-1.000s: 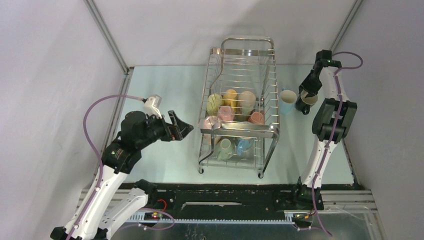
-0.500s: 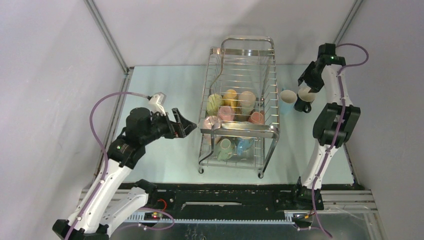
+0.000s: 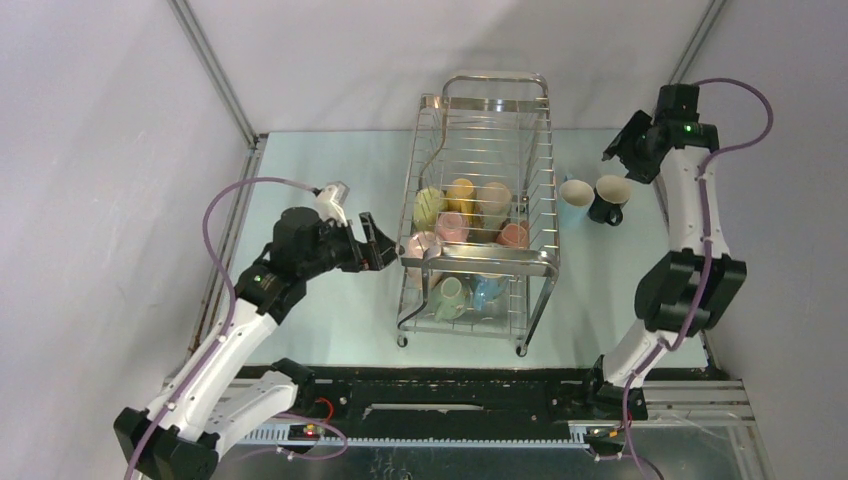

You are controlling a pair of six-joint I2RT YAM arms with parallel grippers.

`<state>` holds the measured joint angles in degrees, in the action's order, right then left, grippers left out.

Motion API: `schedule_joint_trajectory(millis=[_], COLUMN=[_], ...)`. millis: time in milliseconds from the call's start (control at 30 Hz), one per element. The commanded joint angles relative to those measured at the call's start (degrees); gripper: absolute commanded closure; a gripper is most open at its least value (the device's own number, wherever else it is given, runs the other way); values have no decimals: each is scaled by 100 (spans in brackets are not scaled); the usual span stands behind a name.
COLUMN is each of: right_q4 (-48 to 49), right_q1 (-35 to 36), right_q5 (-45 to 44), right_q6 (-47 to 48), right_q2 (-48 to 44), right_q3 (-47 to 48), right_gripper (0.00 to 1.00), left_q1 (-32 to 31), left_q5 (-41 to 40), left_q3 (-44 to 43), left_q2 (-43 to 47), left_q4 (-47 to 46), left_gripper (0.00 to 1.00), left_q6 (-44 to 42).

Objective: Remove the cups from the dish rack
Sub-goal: Place the cup at the center of the board, then unload the cup from the dish rack.

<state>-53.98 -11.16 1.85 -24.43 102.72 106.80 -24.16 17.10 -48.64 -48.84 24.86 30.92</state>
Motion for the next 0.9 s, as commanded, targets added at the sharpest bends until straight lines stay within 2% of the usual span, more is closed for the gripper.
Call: schedule_joint_trajectory(millis=[0,167,367,400,533,867], right_q4=[566,952,1463,1513,1615,1956], right_q1=[89,246,352,371,450,1459], right_q5=[522,791,1277,1415,1716,1660], right_q6=[-229,-388,-669,-691,-768,-958], right_q2=[-989,-1783,-2780,-2917,-3443,-4240], right_q3=[-596,-1395,-2484,-2650,-3283,-4484], right_gripper=[31,30,29,22,20,21], left_q1=[-291,-675,-876,-906,-1001,-1203], left_q5=[-238,-848,-1058,-1055,-1077,-1316], left_q3=[-37,-249,-410,-428,-437,-421], left_q2=[-253,-681,-1050,-1087,-1183,-1356], left_q4=[-280,-184,-192,-212,-261,-355], left_gripper=[0,0,0,0,0,0], left_q6=[-304,-663,-789,-797,-820,-926])
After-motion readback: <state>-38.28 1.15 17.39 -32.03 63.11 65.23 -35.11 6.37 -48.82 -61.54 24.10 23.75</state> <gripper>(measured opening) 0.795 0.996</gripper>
